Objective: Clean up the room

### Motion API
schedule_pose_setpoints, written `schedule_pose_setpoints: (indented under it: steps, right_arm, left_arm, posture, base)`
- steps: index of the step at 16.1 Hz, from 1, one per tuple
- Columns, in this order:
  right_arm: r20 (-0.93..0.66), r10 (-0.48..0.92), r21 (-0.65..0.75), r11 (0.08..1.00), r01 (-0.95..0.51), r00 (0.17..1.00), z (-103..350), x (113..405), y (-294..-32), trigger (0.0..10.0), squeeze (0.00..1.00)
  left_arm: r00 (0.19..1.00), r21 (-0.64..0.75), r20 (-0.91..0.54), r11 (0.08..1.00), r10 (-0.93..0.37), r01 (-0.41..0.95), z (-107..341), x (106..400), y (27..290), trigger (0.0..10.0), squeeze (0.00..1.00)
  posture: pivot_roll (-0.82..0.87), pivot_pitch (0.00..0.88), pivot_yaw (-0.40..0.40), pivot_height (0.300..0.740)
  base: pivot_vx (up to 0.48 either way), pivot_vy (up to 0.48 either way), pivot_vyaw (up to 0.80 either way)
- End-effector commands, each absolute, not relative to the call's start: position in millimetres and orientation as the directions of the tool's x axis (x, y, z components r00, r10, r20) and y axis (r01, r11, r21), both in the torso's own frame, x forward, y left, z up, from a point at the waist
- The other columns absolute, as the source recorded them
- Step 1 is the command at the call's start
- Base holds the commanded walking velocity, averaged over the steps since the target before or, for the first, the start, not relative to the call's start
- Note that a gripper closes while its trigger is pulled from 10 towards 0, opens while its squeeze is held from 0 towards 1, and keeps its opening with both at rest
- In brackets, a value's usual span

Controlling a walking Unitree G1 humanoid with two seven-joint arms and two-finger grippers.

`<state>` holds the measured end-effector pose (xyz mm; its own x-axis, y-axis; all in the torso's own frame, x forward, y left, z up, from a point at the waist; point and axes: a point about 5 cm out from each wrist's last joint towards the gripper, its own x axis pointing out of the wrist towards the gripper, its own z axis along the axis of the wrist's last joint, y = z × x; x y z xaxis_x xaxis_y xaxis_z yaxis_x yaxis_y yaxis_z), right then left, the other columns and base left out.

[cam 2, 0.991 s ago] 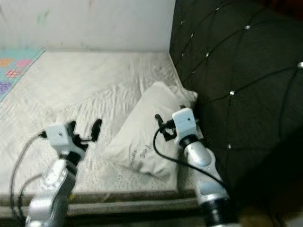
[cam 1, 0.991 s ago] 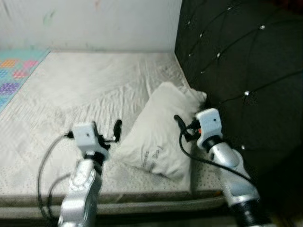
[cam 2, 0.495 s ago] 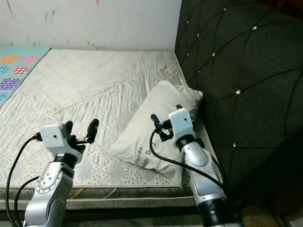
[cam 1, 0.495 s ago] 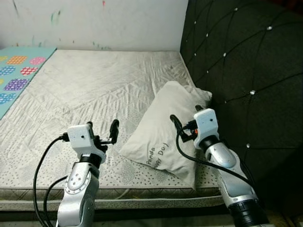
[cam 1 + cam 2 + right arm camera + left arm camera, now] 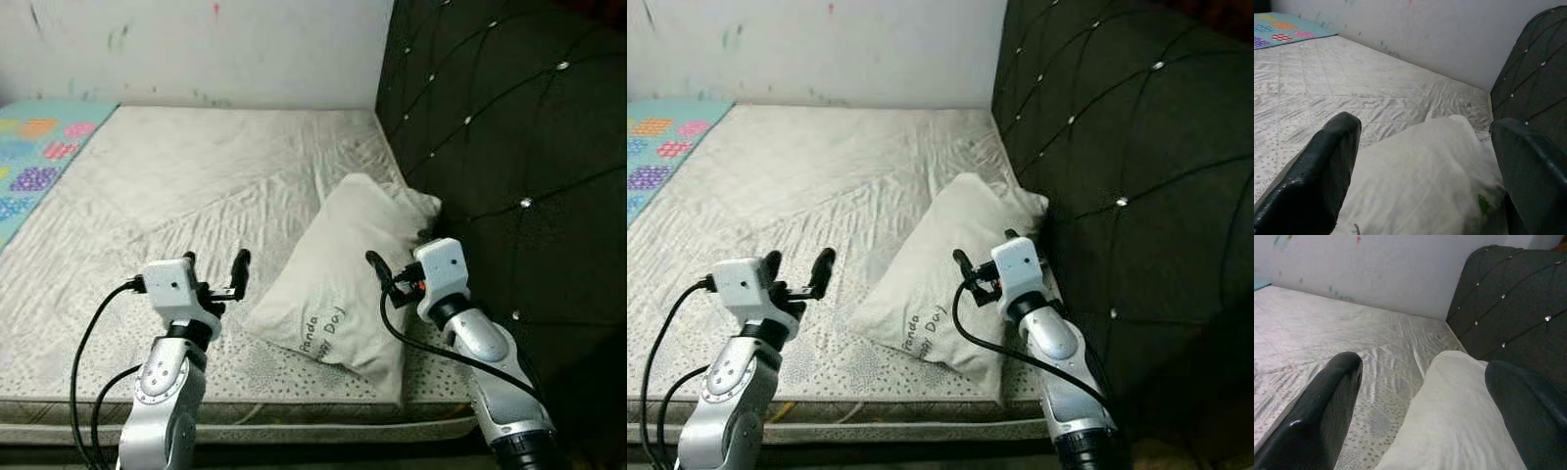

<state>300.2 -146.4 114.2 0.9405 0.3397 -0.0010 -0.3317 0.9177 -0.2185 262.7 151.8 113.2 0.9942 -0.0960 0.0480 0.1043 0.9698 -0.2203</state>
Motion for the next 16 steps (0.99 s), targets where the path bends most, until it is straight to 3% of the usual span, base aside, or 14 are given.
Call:
schedule_pose_setpoints:
  steps: [1, 3, 16]
  right_arm:
    - [0.022, 0.34, -0.223, 0.918, -0.327, 0.94, 122.7, 303.6, -145.6, 10.0, 0.0]
    - [0.023, 0.344, -0.22, 0.918, -0.331, 0.939, 122.8, 303.4, -143.7, 10.0, 0.0]
    - [-0.009, 0.363, -0.215, 0.909, -0.357, 0.932, 117.6, 300.8, -144.1, 10.0, 0.0]
  left_arm:
    - [0.993, -0.213, 0.062, 0.971, -0.101, 0.112, 117.4, 262.6, 152.8, 10.0, 0.0]
    - [0.994, -0.212, 0.054, 0.971, -0.1, 0.109, 116.9, 262.3, 153.4, 10.0, 0.0]
    - [0.997, -0.214, 0.011, 0.974, -0.07, 0.071, 112.8, 261.4, 156.3, 10.0, 0.0]
  posture:
    - [-0.14, 0.0, -0.003, 0.74]
    - [-0.14, 0.0, -0.001, 0.74]
    - [-0.13, 0.0, -0.007, 0.74]
  base:
    - [0.42, 0.0, 0.0]
    - [0.27, 0.0, 0.0]
    - [0.0, 0.0, 0.0]
